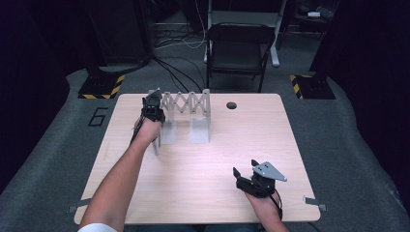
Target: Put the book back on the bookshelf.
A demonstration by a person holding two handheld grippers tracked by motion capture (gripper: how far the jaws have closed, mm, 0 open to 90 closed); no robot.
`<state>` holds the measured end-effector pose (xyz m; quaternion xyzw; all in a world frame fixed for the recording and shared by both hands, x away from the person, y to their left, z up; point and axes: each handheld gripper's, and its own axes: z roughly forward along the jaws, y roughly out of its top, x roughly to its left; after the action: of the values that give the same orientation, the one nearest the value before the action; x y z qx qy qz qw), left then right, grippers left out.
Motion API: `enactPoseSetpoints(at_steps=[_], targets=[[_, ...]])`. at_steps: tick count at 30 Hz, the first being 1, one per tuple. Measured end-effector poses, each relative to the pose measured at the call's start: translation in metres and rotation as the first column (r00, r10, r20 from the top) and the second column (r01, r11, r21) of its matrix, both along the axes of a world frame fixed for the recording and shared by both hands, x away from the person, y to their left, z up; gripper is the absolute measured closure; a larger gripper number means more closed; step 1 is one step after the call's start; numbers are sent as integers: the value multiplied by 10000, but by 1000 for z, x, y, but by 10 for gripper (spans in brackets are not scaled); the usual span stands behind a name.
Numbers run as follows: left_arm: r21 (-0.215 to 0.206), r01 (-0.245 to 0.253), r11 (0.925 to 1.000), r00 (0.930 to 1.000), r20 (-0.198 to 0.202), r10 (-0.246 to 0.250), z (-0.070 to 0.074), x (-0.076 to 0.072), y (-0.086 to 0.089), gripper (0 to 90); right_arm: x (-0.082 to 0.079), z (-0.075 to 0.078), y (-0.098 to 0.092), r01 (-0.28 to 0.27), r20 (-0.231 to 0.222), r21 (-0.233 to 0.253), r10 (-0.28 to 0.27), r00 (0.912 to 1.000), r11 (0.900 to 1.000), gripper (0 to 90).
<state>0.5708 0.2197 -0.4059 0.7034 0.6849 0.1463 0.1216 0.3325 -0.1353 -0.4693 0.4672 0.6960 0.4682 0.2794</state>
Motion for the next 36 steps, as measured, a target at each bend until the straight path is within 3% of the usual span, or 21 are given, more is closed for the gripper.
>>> enactPoseSetpoints(at_steps=[3, 5, 8, 10, 20, 24, 29, 31, 33, 34, 35, 36], targets=[[-41, 31, 10000, 10000, -63, -31, 1, 0, 1, 760, 0, 0, 1, 5, 64, -21, -5, 10000, 10000, 248], [-134, 55, 9999, 9998, 192, -53, 2, 0, 1, 749, 0, -1, 1, 3, 87, 25, -4, 10000, 10000, 249], [-25, 321, 9995, 9983, 490, -319, 10, -1, -2, 645, 0, 0, -1, -57, -14, 55, 57, 10000, 10000, 248], [387, 490, 9980, 9974, 504, -509, 14, -2, -6, 583, 0, 0, -1, -30, -48, 23, 30, 10000, 10000, 248], [191, 749, 9970, 9922, 980, -765, 25, -10, -6, 374, 0, 0, -1, -53, -37, 77, 53, 10000, 10000, 248], [312, 802, 9963, 9896, 1174, -833, 30, -14, -4, 354, 0, 0, -1, -77, -54, 43, 78, 10000, 10000, 248], [371, 936, 9949, 9794, 1759, -988, 39, -20, -2, 359, 0, -1, 2, -76, -75, 54, 76, 9999, 10000, 249], [655, 1042, 9924, 9804, 1612, -1136, 42, -20, -1, 366, 0, -1, 1, -118, -90, 29, 118, 9999, 9999, 249], [675, 1044, 9922, 9767, 1811, -1151, 44, -22, -2, 372, 0, -1, 1, -110, -61, 54, 110, 9999, 9999, 249], [568, 1114, 9921, 9719, 2023, -1207, 48, -24, -2, 371, 0, -1, 1, -93, -58, 70, 94, 9999, 9999, 249], [92, 1263, 9919, 9658, 2272, -1251, 52, -26, -1, 369, 0, -1, 1, -77, -49, 75, 77, 10000, 9999, 250], [-108, 1286, 9916, 9641, 2358, -1224, 55, -27, 1, 358, 0, -2, 1, -77, -68, 45, 77, 9999, 10000, 250]])
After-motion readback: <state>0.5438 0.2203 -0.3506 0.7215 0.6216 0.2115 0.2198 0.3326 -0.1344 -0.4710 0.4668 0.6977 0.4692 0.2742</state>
